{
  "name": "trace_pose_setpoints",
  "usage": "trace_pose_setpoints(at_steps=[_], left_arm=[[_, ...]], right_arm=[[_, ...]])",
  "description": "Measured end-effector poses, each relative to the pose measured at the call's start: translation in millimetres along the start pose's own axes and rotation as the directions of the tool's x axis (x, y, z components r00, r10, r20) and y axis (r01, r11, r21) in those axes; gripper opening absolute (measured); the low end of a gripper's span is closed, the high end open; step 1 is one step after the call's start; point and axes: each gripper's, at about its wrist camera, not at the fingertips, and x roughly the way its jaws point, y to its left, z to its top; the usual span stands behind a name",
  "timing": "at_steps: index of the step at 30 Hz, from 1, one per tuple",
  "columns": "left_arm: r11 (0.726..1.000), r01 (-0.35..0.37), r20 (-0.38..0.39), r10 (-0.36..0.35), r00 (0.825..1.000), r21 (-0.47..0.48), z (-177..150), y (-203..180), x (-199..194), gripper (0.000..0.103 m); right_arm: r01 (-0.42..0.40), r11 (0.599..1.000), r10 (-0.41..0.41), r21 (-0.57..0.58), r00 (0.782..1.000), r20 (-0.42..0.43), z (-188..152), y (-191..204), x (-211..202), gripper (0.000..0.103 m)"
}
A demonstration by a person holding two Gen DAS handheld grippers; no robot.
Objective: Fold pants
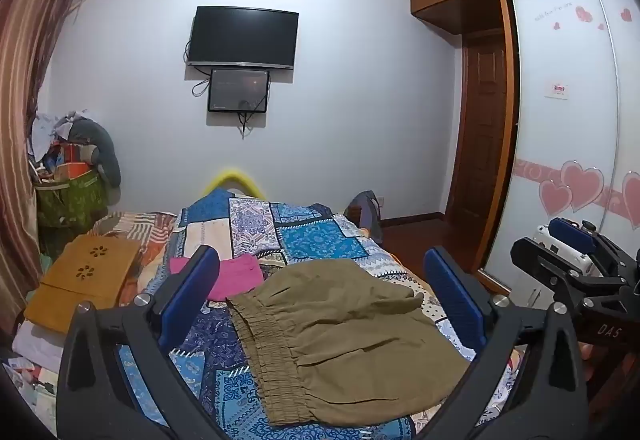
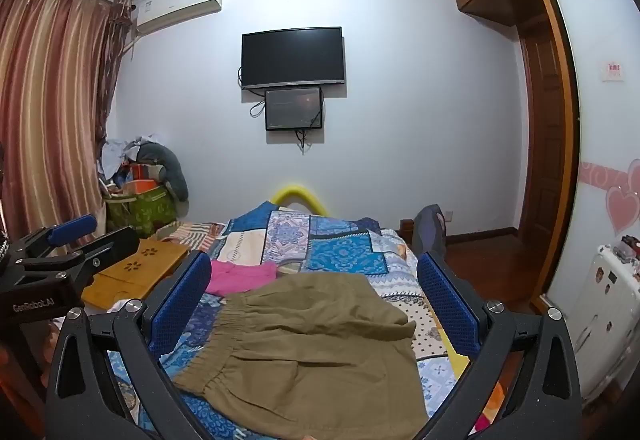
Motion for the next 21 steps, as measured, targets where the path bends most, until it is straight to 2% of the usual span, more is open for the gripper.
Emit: trace_pose_setpoints(at_steps=[2,3,4,8,21], left_arm=[[1.000,-0.005,-0.025,0.005,1.000,0.004,-0.4,-0.4,2.9,0.103],[1.000,0.003,-0.010,-0.003,1.000,0.015,-1.8,-2.3,0.5,0.103],[1.000,0.008,-0.038,-0.008,0.999,0.000,-0.8,0.7,6.6,0.103],[1.000,0.006,-0.009,-0.006,1.000,0.001,-0.3,0.9,-1.3,0.103],[1.000,0.009,-0.021,-0.009,1.000,0.008,-1.5,0.2,4.4,0.103]], right_arm=[[-0.001,1.000,0.001,-0.002,1.000,-0.002,0.1,0.2,0.2,0.103],[0.001,1.000,-0.001,-0.001,1.000,-0.003,0.1,0.2,0.3,0.103],[0.002,1.000,-0.002,-0.001,1.000,-0.003,0.2,0.2,0.3,0.102],[0.001,1.000,-0.001,0.001,1.000,-0.006,0.3,0.4,0.7,0.103],[0.000,1.000,0.000,0.003,1.000,-0.010,0.2,-0.3,-0.1,0.103]])
